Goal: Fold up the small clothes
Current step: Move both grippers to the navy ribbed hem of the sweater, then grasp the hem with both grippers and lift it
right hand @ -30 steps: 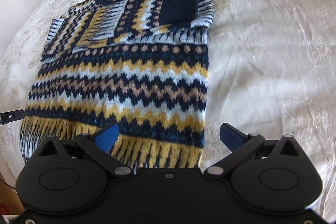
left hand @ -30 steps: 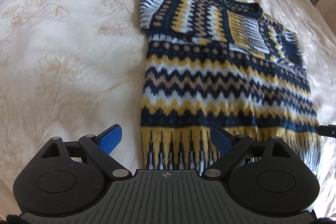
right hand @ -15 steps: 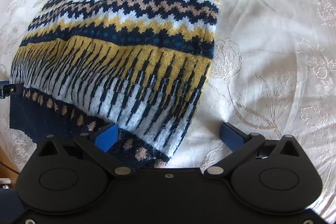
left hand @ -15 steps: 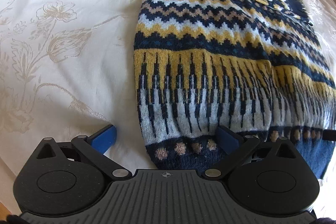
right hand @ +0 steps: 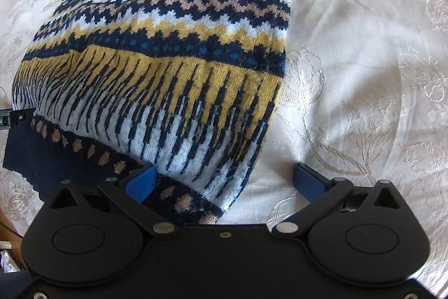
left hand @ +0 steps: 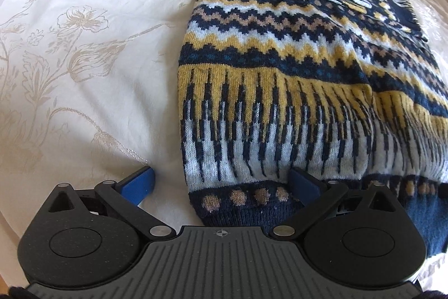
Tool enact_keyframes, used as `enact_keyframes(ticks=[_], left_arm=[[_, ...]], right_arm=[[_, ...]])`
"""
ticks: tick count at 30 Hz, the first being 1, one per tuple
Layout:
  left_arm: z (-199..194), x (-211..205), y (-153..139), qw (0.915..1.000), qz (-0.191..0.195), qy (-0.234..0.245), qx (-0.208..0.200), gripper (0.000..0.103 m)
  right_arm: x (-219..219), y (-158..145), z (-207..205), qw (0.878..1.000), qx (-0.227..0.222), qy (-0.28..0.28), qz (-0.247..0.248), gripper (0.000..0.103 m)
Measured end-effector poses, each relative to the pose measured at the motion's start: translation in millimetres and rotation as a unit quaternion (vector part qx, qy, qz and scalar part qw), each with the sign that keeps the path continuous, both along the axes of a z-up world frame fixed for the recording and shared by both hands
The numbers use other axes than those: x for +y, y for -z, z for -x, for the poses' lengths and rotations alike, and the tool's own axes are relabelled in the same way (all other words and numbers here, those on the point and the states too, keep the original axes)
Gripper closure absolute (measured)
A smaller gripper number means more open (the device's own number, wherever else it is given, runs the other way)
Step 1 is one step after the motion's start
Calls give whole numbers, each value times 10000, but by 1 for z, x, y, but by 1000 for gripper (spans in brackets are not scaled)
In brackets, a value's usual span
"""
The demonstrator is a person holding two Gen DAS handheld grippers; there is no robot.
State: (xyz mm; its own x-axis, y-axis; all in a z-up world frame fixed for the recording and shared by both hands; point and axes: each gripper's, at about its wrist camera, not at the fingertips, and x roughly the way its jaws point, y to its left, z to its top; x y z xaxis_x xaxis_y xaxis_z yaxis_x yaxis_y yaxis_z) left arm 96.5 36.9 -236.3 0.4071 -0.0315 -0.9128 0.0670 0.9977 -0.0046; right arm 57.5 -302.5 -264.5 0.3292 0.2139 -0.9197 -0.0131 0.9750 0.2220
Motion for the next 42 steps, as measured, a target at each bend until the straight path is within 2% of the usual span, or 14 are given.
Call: enact_keyframes(ticks=[4,7,10,15,20,25,28,30,31,32,33,36,42], left_arm=[[16,9,-8,9997,163,99,-127,2],[31,18,-16,9994,260,141,-190,8],[40,23,-19,9991,356,152,-173,13],[50,22,-16,9984,471,309,-36,24],[60,18,-7,9967,531,601,149,33],[56,17,-2,9959,622,628,196,35],[53,16,-3,9954,654,681,187,45],[53,16,-4,9947,723,715,174,63],[54,16,-5,9945,757,709,174,68],[54,17,-7,9942,800,695,172,80],[54,18,-9,9939,872,658,164,90],[55,22,-22,9928,1047,573,82,95],[50,31,-70,9861,1532,526,-362,95]], right_arm=[[-6,-4,8,9998,-67,-82,-174,0],[-9,-11,17,9991,-128,-205,-341,0],[-10,-16,29,9977,-199,-275,-590,6],[-14,-26,43,9922,-141,-273,-1212,23],[-10,-25,54,9876,-29,-283,-1544,31],[-5,-16,57,9861,86,-199,-1646,33],[-5,-11,54,9854,117,-34,-1699,34],[-8,-9,53,9838,153,73,-1783,42],[-10,-8,53,9827,179,133,-1836,46],[-13,-7,53,9811,222,195,-1911,62],[-17,-6,53,9789,301,277,-2002,89],[-22,-11,56,9753,327,400,-2148,90],[-22,-57,59,9691,-137,404,-2429,91]])
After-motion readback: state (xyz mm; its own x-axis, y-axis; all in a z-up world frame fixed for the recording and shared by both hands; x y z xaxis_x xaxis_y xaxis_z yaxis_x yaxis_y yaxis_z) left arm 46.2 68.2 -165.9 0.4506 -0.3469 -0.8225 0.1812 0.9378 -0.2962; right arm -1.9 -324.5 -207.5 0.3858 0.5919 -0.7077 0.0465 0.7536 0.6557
